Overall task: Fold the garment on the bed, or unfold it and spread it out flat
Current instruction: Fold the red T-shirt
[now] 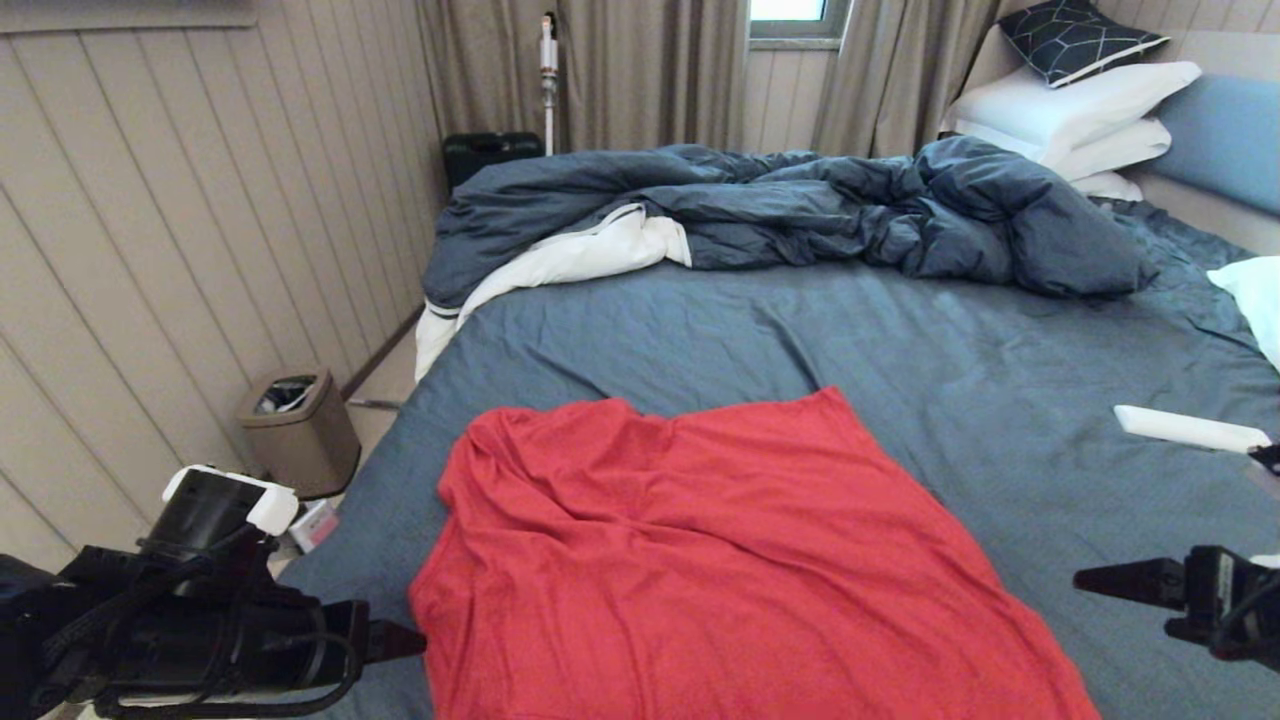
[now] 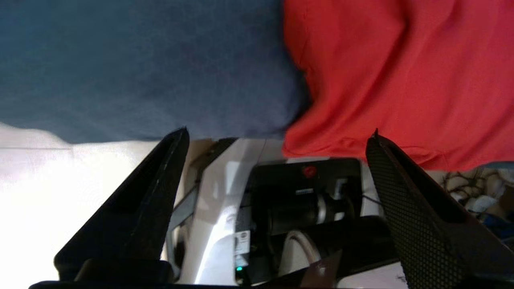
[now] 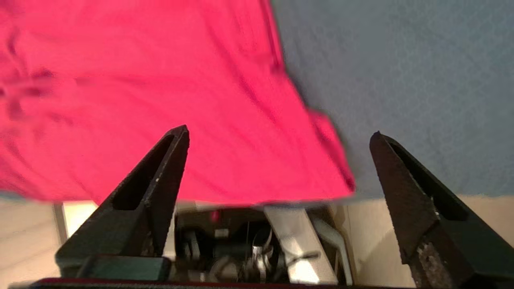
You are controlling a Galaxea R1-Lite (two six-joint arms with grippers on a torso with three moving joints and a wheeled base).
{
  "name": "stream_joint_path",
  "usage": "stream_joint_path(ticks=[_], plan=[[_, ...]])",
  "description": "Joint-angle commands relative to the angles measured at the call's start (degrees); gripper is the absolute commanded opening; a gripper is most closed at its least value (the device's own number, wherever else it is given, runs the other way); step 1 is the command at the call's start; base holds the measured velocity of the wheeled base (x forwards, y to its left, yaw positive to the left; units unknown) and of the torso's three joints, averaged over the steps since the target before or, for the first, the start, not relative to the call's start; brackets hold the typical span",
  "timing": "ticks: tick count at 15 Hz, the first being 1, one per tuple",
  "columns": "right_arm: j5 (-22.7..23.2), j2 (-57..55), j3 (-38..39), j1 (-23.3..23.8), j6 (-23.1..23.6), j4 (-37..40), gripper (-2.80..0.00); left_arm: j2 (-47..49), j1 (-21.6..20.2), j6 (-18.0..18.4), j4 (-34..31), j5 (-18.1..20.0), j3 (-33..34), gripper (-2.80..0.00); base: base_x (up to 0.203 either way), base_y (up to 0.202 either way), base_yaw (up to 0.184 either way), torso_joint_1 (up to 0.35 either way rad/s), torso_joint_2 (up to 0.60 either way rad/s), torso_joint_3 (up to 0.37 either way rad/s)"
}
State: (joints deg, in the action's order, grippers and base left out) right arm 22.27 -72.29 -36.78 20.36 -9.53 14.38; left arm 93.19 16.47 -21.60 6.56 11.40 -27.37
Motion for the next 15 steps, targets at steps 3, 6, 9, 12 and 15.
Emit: stream_joint_path(ticks=[3, 6, 9, 12, 15], plan=[[-0.5, 0.2, -0.8, 1.0, -0.2, 0.0, 0.0, 3.7, 2.4, -2.7, 3.6, 0.5, -0.8, 0.0, 0.0, 0.0, 0.0, 0.0, 0.0, 0.0], [-0.5, 0.0, -0.8, 1.0, -0.2, 0.0, 0.0, 5.3, 3.7, -4.2, 5.8, 0.5, -1.0, 0.0, 0.0, 0.0, 0.0, 0.0, 0.0, 0.0], [-0.4, -0.1, -0.3, 0.9, -0.2, -0.1, 0.0, 5.9, 5.7, -7.3, 10.1, 0.4, -1.7, 0.0, 0.0, 0.0, 0.0, 0.0, 0.0, 0.0], [-0.3, 0.4, -0.6, 0.8, 0.3, -0.1, 0.0, 6.3, 6.9, -9.0, 12.5, 0.3, -3.7, 0.0, 0.0, 0.0, 0.0, 0.0, 0.0, 0.0], [-0.1, 0.9, -1.5, 0.9, 0.4, -0.1, 0.0, 8.7, 7.1, -9.0, 12.5, 0.0, -5.2, 0.0, 0.0, 0.0, 0.0, 0.0, 0.0, 0.0]])
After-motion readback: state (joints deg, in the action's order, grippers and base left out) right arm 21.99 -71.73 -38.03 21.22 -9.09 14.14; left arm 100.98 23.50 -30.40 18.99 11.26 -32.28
